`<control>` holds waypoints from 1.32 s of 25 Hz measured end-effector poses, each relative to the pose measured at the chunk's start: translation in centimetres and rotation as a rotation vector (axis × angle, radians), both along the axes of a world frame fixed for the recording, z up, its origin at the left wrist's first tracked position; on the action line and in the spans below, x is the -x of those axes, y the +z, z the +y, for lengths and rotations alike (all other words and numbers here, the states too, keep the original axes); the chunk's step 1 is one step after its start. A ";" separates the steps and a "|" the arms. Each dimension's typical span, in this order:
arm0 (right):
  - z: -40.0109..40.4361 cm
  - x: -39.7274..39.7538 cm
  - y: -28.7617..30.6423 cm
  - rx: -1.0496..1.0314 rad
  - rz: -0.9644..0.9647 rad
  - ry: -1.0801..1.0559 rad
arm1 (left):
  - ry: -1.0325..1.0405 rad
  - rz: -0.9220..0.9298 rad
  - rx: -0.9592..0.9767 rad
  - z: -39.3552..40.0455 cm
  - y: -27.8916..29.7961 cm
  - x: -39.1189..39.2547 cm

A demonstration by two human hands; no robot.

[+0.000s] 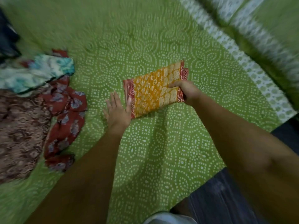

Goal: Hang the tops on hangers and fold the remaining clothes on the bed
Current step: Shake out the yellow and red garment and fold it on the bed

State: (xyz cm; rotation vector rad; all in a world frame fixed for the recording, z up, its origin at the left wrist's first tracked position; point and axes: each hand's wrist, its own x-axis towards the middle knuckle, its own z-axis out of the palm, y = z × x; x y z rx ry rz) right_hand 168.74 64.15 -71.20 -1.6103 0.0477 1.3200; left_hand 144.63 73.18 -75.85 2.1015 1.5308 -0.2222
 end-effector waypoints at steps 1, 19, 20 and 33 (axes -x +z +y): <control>0.9 0.9 3.7 -0.059 0.003 0.004 | 0.083 -0.048 0.064 -0.4 3.2 -0.2; -44.7 -10.4 41.1 -0.449 -0.143 -0.458 | -0.072 -0.862 1.177 -27.3 41.9 -26.6; -49.2 -11.4 40.8 -0.449 -0.168 -0.546 | -0.149 -0.824 1.161 -31.0 42.7 -29.5; -88.3 -17.6 39.4 -0.028 -0.425 -1.241 | -0.972 -0.387 1.175 -72.3 42.9 -56.4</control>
